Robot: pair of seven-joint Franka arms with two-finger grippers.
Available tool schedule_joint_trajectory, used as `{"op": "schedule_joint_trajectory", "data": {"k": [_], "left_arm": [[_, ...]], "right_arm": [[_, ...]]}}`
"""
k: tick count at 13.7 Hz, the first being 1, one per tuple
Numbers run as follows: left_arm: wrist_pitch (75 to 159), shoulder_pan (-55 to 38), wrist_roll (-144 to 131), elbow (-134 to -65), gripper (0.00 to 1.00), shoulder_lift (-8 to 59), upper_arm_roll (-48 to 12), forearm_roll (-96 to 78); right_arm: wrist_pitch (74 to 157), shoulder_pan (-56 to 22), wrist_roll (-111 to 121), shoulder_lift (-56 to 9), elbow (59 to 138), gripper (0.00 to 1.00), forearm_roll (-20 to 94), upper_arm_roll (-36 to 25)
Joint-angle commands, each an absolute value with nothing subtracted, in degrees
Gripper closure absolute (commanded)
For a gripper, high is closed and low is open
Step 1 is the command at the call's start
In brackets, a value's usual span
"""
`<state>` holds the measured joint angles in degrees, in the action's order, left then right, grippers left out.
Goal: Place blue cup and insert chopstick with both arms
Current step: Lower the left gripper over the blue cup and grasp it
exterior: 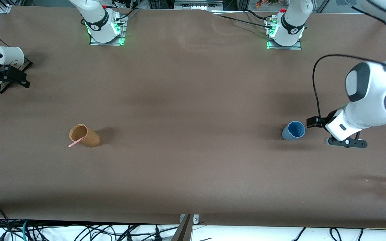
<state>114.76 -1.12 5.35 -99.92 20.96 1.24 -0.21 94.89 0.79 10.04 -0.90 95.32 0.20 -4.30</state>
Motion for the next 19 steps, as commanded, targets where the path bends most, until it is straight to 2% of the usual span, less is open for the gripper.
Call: {"op": "schedule_joint_trajectory", "data": {"k": [1, 8, 13, 17, 18, 19], "left_arm": [[119.5, 0.4, 8.6, -102.4, 0.00, 21.8, 1.0, 1.1], [129.4, -0.1, 8.6, -109.1, 0.00, 22.8, 1.1, 1.1], [130.9, -1.1, 7.8, -112.0, 0.00, 22.0, 1.1, 1.1], [138.2, -1.1, 7.6, -117.0, 0.00, 21.9, 1.1, 1.0], [139.0, -1.1, 7.5, -117.3, 0.01, 22.0, 1.1, 1.0], [139.1, -1.1, 7.5, -117.3, 0.09, 22.1, 1.1, 1.0]], "right_arm": [[94.7, 1.1, 11.2, -0.3, 95.6, 0.00, 1.1, -4.2], [94.7, 1.2, 11.2, -0.3, 95.7, 0.00, 1.1, -4.3], [94.7, 1.2, 11.2, -0.4, 95.7, 0.00, 1.1, -4.3], [94.7, 1.2, 11.2, -0.5, 95.6, 0.00, 1.1, -4.3], [94.7, 1.2, 11.2, -0.5, 95.6, 0.00, 1.1, -4.3], [94.7, 1.2, 11.2, -0.5, 95.6, 0.00, 1.1, -4.3]]}}
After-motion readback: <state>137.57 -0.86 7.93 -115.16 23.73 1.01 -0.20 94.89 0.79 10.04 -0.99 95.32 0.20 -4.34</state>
